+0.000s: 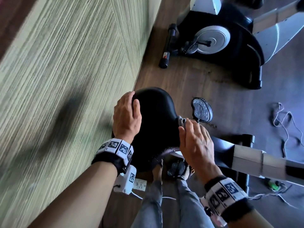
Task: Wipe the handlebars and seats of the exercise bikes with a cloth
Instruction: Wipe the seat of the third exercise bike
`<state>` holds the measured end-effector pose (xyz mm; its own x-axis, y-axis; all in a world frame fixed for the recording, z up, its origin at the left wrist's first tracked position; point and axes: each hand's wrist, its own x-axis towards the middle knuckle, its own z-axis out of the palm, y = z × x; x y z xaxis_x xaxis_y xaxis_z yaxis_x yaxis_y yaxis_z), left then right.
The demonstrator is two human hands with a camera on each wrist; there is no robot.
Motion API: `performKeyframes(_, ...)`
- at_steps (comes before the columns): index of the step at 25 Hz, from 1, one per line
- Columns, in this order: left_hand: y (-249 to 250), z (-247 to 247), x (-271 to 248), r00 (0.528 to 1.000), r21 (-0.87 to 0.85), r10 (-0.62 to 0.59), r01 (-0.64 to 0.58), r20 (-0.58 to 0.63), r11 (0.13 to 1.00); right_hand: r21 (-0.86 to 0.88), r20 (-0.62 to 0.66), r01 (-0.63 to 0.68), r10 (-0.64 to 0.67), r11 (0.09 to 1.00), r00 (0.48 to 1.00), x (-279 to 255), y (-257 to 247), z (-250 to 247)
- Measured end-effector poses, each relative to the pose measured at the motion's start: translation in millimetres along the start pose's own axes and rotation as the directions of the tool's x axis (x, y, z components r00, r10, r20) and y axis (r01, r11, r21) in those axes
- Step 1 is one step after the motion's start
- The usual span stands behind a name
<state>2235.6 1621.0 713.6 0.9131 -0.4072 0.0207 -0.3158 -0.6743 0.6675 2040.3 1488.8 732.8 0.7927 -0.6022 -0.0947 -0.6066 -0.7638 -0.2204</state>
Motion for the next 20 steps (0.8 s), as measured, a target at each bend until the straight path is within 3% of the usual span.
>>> performKeyframes(3, -1.0, 0.4, 1.8, 1.0, -0.012, 0.02, -0.02, -0.011, 1.0, 0.115, 0.15, -0.167, 0.149, 0.979, 0.977, 45.6, -34.2, -0.3)
performKeyframes(5, -3.6, 1.4, 1.4, 1.0, -0.021, 0.027, -0.028, -0.016, 0.999, 0.155, 0.209, -0.158, 0.124, 0.975, 0.97, 52.7, -42.6, 1.0)
performKeyframes(9, -2.7, 1.4, 1.0, 1.0, -0.012, 0.013, -0.013, -0.009, 1.0, 0.054, 0.008, 0.035, -0.035, 0.998, 0.999, 9.2, -6.0, -3.2)
performKeyframes(11, -2.6, 1.2, 0.1, 1.0, -0.01, 0.009, -0.009, -0.012, 1.0, 0.058, 0.031, -0.036, 0.034, 0.998, 0.999, 13.6, -10.6, -1.0)
performKeyframes(14, 0.4, 1.1, 2.9, 1.0, 0.012, 0.024, -0.024, -0.002, 1.0, 0.179, 0.205, -0.22, 0.183, 0.959, 0.962, 56.2, -39.4, 0.5)
performKeyframes(16, 0.9, -0.6, 0.9, 1.0, 0.028, 0.006, -0.006, 0.01, 1.0, 0.183, 0.198, -0.151, 0.114, 0.971, 0.974, 48.9, -36.1, -0.7)
performKeyframes(18, 2.6, -1.8, -0.2, 1.0, 0.019, 0.008, -0.009, 0.024, 1.0, 0.167, 0.03, 0.058, -0.063, 0.984, 0.998, 20.7, -12.4, -4.2)
performKeyframes(20, 2.3, -1.7, 1.0, 1.0, 0.009, -0.009, 0.008, 0.018, 1.0, 0.11, -0.057, 0.118, -0.112, 0.987, 0.992, 4.3, 2.7, -5.0)
